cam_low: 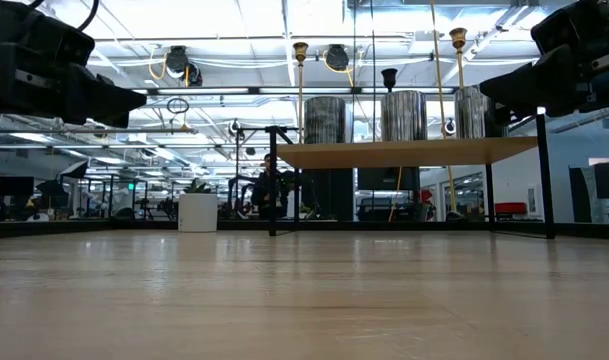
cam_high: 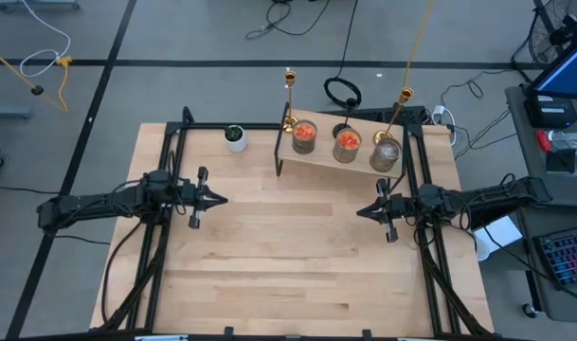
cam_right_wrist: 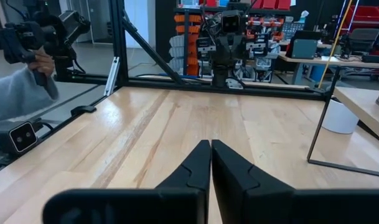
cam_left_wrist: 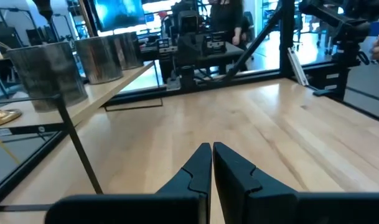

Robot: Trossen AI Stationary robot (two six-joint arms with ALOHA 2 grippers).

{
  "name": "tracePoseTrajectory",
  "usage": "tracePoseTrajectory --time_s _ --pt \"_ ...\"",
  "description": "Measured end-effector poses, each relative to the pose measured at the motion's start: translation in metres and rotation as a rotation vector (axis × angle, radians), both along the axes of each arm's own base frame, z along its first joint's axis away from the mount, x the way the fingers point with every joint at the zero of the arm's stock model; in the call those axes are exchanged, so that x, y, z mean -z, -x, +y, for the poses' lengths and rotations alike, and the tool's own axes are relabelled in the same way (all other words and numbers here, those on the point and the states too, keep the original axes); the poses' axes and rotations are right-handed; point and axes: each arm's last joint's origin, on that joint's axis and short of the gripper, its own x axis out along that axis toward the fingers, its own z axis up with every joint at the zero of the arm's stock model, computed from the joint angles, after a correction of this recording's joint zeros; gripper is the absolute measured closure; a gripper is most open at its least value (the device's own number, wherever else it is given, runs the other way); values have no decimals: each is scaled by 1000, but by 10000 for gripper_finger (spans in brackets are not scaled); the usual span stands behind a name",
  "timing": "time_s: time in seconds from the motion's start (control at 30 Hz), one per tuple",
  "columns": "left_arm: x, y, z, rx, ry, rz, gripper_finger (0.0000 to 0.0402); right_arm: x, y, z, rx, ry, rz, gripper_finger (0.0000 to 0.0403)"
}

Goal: Pick & Place candle stick holders
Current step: Return to Home Position

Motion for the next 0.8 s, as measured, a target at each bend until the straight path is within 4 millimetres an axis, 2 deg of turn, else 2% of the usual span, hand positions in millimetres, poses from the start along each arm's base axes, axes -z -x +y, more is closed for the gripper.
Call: tracePoseTrajectory --time_s 0.2,0.4,0.8 --pt "1 0 0 -1 8 13 378 0 0 0 0 0 0 392" --pt "5 0 0 -9 125 63 378 0 0 0 -1 0 0 390" --pt "5 0 0 -9 136 62 378 0 0 0 -1 0 0 395"
